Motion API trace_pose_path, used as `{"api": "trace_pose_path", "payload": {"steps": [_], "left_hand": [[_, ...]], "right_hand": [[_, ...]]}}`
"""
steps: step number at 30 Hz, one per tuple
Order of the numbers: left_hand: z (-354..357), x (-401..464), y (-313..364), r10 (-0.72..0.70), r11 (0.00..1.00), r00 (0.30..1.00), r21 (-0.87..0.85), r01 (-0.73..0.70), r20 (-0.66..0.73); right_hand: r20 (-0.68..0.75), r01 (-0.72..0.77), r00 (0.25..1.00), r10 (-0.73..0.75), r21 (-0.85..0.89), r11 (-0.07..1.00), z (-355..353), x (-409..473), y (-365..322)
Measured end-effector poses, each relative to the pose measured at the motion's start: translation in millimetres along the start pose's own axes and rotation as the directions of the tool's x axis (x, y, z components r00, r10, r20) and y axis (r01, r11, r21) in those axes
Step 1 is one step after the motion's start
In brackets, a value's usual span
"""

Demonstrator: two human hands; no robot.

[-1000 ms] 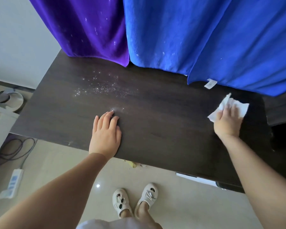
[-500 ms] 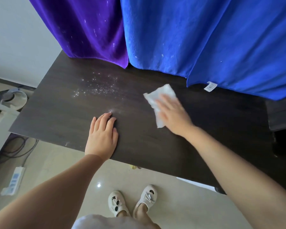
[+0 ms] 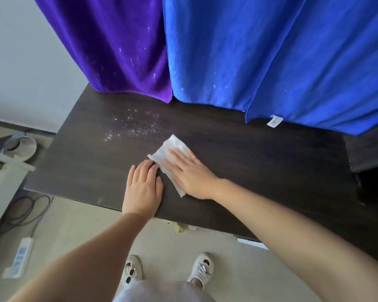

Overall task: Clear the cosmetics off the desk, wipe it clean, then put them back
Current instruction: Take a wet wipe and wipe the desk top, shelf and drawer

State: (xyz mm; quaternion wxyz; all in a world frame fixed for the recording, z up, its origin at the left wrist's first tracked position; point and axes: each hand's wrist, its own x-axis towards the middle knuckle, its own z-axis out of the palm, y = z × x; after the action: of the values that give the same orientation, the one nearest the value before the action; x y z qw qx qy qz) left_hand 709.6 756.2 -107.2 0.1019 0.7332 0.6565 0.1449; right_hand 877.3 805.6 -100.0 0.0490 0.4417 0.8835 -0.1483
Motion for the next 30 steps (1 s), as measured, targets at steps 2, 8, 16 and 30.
{"api": "trace_pose_path", "payload": {"steps": [2,8,16,30], "left_hand": [[-1,-1,-1,0.000,1.000,1.000,-0.005,0.000,0.018],[-9,1,-3,0.003,0.997,0.996,-0.075,0.003,0.091],[-50,10,-100,0.169,0.968,0.982,-0.204,-0.149,0.086],[-61,34,-182,0.068,0.997,0.998,-0.020,-0.068,-0.005]], "right_hand": [[-0.004,0.069,0.998,-0.069,-0.001,0.998,-4,-15,15],[-0.210,-0.827,0.479,0.852,0.219,0.518,3,-90,73],[-0.111,-0.822,0.530,0.841,0.176,0.542,30,9,-94],[-0.165,-0.900,0.285,0.944,0.292,0.323,40,-31,-68]]}}
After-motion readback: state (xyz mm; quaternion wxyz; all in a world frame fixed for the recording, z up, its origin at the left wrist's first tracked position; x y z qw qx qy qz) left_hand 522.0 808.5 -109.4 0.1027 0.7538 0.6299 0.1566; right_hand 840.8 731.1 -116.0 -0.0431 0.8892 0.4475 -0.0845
